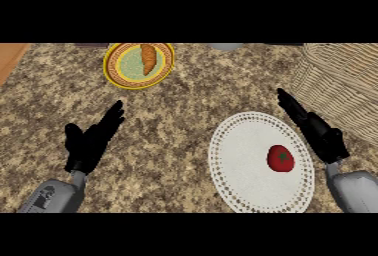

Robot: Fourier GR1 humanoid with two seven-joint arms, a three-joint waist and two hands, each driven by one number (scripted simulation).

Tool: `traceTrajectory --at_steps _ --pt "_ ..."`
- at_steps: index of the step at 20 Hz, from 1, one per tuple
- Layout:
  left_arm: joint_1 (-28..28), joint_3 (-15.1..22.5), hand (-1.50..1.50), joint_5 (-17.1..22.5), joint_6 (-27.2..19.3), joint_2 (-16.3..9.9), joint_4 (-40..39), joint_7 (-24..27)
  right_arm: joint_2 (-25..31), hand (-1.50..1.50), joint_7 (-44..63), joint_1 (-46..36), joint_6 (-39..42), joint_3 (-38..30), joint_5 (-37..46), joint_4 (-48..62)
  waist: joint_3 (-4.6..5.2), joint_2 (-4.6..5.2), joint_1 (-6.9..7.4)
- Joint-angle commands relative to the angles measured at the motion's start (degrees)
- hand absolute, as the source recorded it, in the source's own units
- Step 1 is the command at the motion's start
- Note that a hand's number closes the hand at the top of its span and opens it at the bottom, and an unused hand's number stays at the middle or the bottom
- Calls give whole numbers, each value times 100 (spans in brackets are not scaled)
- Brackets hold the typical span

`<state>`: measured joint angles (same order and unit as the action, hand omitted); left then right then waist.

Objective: Pick the tomato from the placemat and place it in the basket

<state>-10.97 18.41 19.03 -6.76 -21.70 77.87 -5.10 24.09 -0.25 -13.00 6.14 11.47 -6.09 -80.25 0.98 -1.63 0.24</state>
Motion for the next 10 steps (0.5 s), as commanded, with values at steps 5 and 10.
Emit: traceTrajectory --at_steps 5,10 --pt "817 -341 0 111 -327 -149 -526 -339 -621 150 -396 -953 376 -943 -1539 -395 -105 175 161" --pt "1325 -227 0 36 -471 -161 -369 -539 -1278 150 -1026 -439 492 525 -554 -1000 -101 132 84"
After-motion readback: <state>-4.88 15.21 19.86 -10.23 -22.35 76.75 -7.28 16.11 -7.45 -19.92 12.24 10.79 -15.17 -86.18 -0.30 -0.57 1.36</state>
